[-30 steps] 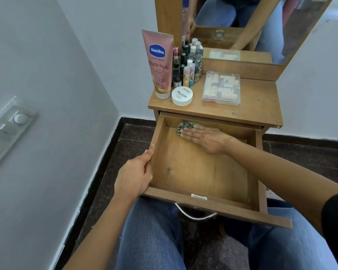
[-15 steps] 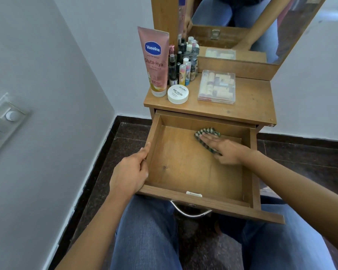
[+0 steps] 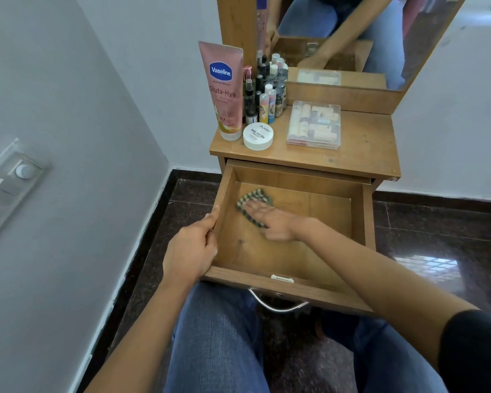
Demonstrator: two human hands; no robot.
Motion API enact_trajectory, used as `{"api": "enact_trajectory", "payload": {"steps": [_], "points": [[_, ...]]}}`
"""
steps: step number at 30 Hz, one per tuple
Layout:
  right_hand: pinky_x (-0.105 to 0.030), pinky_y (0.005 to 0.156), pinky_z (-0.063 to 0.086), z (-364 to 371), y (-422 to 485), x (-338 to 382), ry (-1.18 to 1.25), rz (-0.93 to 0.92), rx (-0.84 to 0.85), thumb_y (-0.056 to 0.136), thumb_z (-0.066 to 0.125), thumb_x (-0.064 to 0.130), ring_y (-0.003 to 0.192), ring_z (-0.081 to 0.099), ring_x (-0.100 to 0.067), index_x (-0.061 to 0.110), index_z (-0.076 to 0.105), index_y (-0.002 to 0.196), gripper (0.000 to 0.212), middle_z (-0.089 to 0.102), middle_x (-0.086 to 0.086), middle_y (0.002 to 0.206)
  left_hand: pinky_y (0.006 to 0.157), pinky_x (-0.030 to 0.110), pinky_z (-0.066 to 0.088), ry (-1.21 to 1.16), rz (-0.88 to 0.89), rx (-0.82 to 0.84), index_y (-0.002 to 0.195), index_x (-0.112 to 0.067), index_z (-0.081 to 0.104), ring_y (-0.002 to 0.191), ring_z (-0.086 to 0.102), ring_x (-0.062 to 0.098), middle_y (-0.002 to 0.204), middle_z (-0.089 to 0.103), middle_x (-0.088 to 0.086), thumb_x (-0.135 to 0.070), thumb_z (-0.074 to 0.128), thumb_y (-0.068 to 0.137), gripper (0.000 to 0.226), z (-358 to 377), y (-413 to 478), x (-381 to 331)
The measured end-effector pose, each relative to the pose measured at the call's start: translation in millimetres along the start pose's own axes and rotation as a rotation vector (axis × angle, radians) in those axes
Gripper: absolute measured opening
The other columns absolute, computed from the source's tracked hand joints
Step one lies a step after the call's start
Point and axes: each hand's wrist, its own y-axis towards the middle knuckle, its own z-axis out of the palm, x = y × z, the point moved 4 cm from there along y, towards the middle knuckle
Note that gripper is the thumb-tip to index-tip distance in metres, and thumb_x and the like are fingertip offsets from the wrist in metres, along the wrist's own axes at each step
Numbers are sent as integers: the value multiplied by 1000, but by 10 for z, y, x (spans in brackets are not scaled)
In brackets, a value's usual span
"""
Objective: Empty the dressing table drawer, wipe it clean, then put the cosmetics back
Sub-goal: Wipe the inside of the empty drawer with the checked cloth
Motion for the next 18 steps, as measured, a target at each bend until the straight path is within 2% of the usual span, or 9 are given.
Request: {"api": "enact_trajectory", "payload": {"steps": [2,6,8,10,13,18], "points": [[-35,120,-4,93,-5,183,-2,-98,57,97,33,10,145,-13,-14,16,-7,152,68,-11,-3,159,49,22,31,-2,5,4,142,-45,41,54,47,7,108,69,8,-14,44,94,57,4,2,10],[-29,119,-7,266,-410,160,-33,-300,174,100,29,7,144,-13,-6,22,-1,153,62,-8,7,158,46,15,27,-2,14,-2,143,-43,41,48,42,3,107,69,7,-15,44,95,56,10,1,28],[-26,117,-8,244,-629,-75,-55,-257,183,98,31,3,143,-14,-2,28,-4,152,69,-11,13,156,44,14,25,7,17,-1,143,-42,40,46,42,3,102,70,6,-15,44,96,55,14,8,35],[-30,119,-4,149,-727,-326,-53,-173,156,96,31,1,143,-14,-1,33,-5,150,73,-12,16,155,43,14,25,11,16,0,144,-42,39,45,43,5,91,69,2,-15,45,96,55,30,10,42],[-30,120,-4,0,-567,-490,-15,-81,116,98,31,5,143,-15,-4,30,-5,151,68,-12,10,157,44,14,25,6,13,-7,143,-44,39,44,43,4,98,69,3,-16,45,96,56,39,13,47],[-33,118,-10,-53,21,-173,16,0,44,101,30,17,144,-19,-14,21,-9,152,65,-16,-2,158,45,16,26,-9,17,-9,142,-44,42,45,44,2,105,69,7,-16,44,94,56,43,24,58]]}}
